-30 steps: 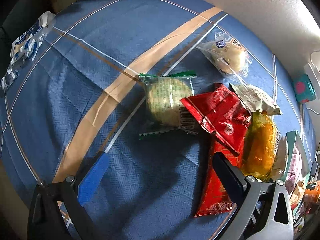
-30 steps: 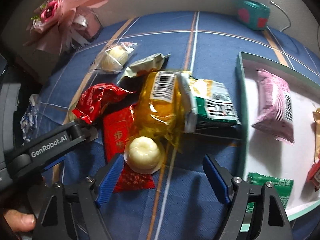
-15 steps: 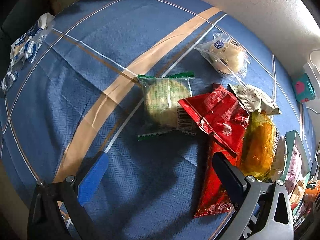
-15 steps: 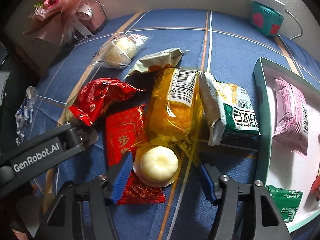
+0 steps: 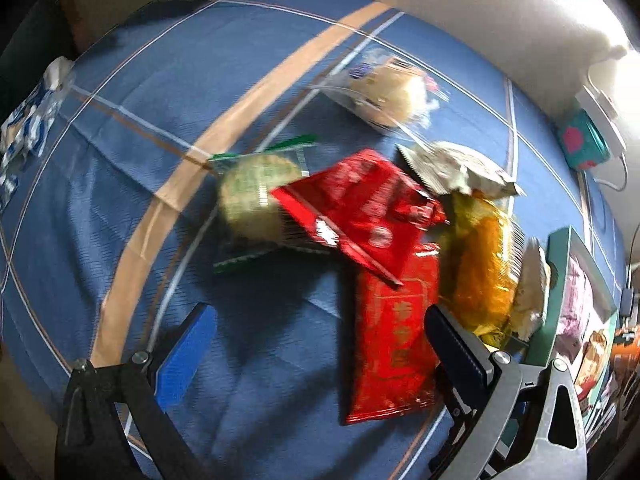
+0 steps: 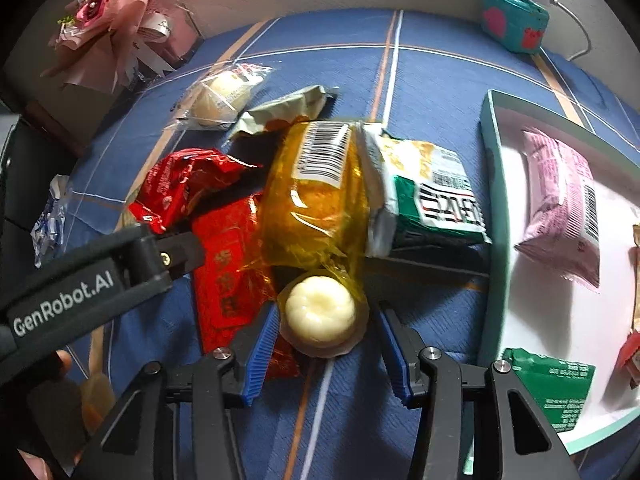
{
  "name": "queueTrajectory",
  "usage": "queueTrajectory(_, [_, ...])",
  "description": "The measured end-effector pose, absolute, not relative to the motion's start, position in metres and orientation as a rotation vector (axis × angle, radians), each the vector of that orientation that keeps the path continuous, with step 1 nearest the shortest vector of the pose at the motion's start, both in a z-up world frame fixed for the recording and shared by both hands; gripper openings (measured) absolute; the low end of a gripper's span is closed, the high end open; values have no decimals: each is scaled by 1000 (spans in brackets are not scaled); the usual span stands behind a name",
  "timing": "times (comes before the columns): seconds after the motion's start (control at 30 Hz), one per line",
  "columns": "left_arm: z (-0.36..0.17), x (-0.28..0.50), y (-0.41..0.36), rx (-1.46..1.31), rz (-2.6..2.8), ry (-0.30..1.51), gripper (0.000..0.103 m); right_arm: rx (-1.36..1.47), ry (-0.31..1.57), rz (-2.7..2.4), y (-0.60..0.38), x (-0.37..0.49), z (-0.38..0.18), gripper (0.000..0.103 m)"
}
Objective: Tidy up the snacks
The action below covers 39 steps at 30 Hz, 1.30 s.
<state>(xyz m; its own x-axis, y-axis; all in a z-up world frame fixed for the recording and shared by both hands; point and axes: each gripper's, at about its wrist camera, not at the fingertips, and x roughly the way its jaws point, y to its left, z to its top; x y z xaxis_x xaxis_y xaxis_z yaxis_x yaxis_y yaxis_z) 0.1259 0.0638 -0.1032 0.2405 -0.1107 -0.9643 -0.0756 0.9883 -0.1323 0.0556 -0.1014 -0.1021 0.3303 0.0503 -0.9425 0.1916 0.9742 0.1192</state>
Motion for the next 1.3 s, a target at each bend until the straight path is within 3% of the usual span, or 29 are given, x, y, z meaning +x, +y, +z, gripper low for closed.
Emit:
queueTrajectory(0.47, [-122,137,-2,8,-62,1301,103,273,1243,-111,-133,45,-103,53])
queueTrajectory(0.97, [-128,145,11,3,-19,1352,103,280,1252,-100,-124,53,-105,53])
queueTrajectory(1.3, [-128,135,6,10,-68,1355,98,202,1256,-91,-112,53,-105,62])
